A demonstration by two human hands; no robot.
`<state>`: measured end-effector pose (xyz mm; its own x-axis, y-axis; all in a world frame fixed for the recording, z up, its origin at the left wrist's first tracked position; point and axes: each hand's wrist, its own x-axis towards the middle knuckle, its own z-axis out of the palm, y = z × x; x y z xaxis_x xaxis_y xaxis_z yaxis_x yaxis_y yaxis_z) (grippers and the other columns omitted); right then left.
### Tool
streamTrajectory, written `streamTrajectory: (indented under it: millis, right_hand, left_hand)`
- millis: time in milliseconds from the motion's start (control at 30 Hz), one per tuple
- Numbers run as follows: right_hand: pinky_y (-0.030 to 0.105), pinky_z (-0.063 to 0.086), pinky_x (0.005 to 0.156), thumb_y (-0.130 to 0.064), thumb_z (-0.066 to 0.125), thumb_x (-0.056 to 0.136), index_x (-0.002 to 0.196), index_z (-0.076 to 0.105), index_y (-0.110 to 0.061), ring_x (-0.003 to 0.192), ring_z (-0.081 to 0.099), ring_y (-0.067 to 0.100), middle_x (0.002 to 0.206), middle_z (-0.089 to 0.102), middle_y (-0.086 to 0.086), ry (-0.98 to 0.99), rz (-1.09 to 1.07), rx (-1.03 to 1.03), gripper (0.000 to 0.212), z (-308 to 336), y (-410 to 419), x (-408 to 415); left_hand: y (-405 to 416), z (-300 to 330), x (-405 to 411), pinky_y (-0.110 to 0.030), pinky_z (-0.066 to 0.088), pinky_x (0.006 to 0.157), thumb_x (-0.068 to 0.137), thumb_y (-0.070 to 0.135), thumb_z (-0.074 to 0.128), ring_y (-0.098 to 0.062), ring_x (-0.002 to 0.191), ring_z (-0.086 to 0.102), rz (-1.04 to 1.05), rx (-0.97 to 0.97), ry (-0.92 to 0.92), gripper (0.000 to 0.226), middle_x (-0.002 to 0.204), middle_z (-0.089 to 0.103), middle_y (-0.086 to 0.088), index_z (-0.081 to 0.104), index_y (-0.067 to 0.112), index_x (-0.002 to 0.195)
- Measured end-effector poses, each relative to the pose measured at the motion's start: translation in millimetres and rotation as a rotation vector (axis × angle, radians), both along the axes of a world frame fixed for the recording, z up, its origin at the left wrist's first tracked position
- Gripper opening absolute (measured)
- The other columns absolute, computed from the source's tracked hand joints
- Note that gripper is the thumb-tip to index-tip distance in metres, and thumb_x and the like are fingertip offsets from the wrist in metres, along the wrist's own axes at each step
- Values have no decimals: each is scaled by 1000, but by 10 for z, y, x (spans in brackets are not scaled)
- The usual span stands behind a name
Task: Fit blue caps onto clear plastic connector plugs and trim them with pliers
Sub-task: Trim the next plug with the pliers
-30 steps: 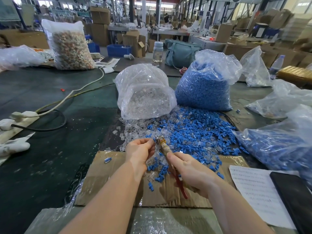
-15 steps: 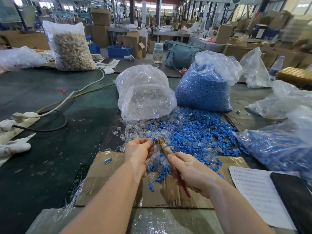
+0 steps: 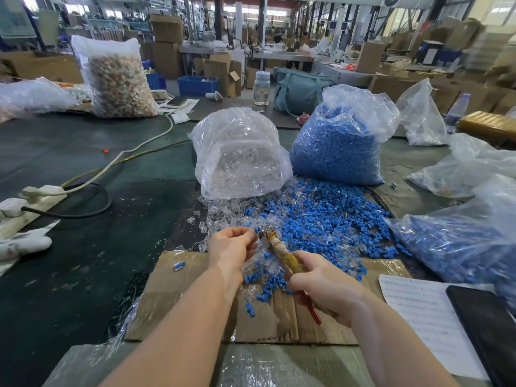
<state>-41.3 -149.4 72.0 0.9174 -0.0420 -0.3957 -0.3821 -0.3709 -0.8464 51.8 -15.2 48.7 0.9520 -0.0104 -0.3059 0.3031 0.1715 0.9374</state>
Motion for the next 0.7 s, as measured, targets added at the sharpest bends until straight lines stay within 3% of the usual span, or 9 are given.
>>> streamTrajectory:
  millis: [233,433,700]
  right_hand:
    - [35,32,60,-4,49,76,100,49,-23,66,42,21,78,47,6,34,9,-56,30,-6,4,19]
    - [35,33,60,-2,49,78,85,48,-25,62,41,20,72,46,4,61,-13,-29,25,12,10,18]
    - [27,36,54,-8,47,83,102,45,-23,57,43,17,73,48,2,19,32,-186,25,45,61,1]
  left_hand:
    - [-20,-29,20,-16,49,47,84,-2,62,-10,56,57,14,-37,40,10,67,61,-5,61,6,78]
    - [-4,-50,26,-16,49,45,84,-5,61,-9,50,55,-11,-95,74,9,63,60,-6,61,3,79]
    - [-1,-61,12,-18,50,48,83,-5,61,-10,53,57,-7,-70,68,8,65,62,-6,62,2,79]
